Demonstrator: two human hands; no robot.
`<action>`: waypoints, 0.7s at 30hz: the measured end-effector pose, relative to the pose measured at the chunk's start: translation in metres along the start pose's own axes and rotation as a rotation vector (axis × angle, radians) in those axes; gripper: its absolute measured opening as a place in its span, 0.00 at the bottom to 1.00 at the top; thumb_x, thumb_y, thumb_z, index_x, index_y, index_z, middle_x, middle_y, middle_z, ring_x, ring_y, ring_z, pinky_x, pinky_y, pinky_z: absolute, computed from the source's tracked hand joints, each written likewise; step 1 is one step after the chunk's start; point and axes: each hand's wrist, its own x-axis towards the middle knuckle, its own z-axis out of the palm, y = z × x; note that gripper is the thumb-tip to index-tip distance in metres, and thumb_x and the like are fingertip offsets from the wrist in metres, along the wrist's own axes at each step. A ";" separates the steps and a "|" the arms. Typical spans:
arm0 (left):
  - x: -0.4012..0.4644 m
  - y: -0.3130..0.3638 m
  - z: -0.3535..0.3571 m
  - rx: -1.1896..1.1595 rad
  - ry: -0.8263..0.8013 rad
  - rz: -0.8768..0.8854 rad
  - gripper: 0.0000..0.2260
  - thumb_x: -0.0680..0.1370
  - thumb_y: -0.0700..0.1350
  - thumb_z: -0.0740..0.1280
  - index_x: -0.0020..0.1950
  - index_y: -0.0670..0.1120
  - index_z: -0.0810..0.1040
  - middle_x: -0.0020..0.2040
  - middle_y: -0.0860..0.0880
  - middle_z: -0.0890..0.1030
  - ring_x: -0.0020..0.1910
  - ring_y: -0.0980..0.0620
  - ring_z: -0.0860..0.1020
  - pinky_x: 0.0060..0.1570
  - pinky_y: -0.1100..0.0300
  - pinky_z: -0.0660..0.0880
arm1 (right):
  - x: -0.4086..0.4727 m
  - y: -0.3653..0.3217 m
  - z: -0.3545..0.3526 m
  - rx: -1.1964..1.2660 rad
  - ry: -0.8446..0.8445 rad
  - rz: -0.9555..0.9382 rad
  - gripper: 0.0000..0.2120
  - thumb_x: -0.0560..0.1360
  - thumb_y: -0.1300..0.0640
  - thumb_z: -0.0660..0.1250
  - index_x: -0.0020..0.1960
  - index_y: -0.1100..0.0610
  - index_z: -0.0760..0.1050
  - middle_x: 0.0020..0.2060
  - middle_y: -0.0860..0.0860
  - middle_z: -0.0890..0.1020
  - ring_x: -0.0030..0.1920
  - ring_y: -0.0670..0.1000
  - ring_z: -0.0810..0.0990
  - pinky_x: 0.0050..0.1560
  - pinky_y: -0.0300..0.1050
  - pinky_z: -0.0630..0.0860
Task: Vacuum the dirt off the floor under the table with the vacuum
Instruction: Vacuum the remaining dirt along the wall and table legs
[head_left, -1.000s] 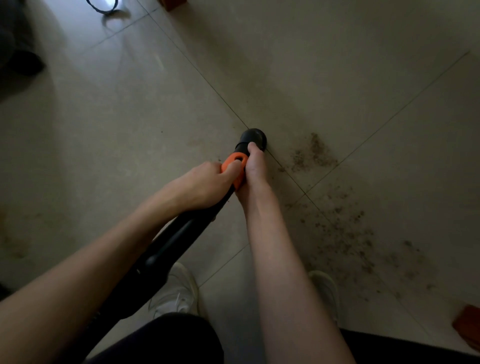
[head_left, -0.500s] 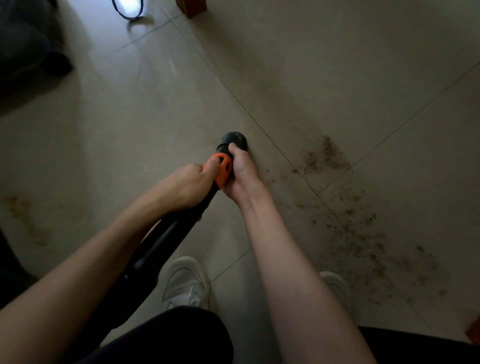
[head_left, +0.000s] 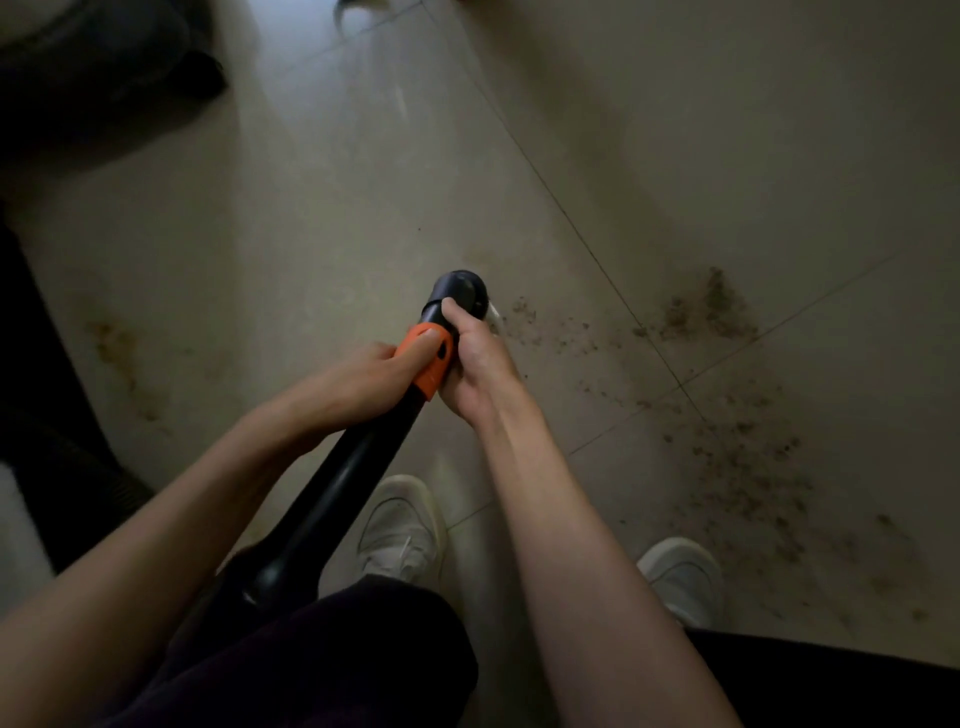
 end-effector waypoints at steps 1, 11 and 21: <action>-0.001 -0.004 0.000 -0.023 -0.016 -0.005 0.22 0.80 0.60 0.53 0.48 0.43 0.76 0.37 0.44 0.76 0.31 0.50 0.74 0.35 0.59 0.71 | 0.000 0.001 -0.002 0.005 -0.022 0.022 0.07 0.78 0.58 0.65 0.47 0.63 0.73 0.35 0.56 0.76 0.32 0.51 0.76 0.33 0.44 0.76; -0.003 -0.029 -0.012 -0.023 -0.038 0.021 0.19 0.80 0.57 0.55 0.56 0.43 0.76 0.34 0.45 0.77 0.28 0.49 0.75 0.34 0.59 0.74 | 0.001 0.015 -0.010 0.049 -0.093 0.088 0.20 0.77 0.49 0.65 0.60 0.64 0.73 0.39 0.57 0.79 0.35 0.52 0.80 0.32 0.42 0.80; 0.005 -0.025 0.005 -0.163 -0.024 -0.030 0.18 0.79 0.55 0.57 0.44 0.41 0.74 0.30 0.43 0.79 0.26 0.46 0.77 0.31 0.61 0.75 | 0.005 0.017 -0.008 0.051 -0.058 0.049 0.12 0.77 0.53 0.66 0.49 0.62 0.73 0.35 0.56 0.77 0.33 0.51 0.77 0.35 0.44 0.76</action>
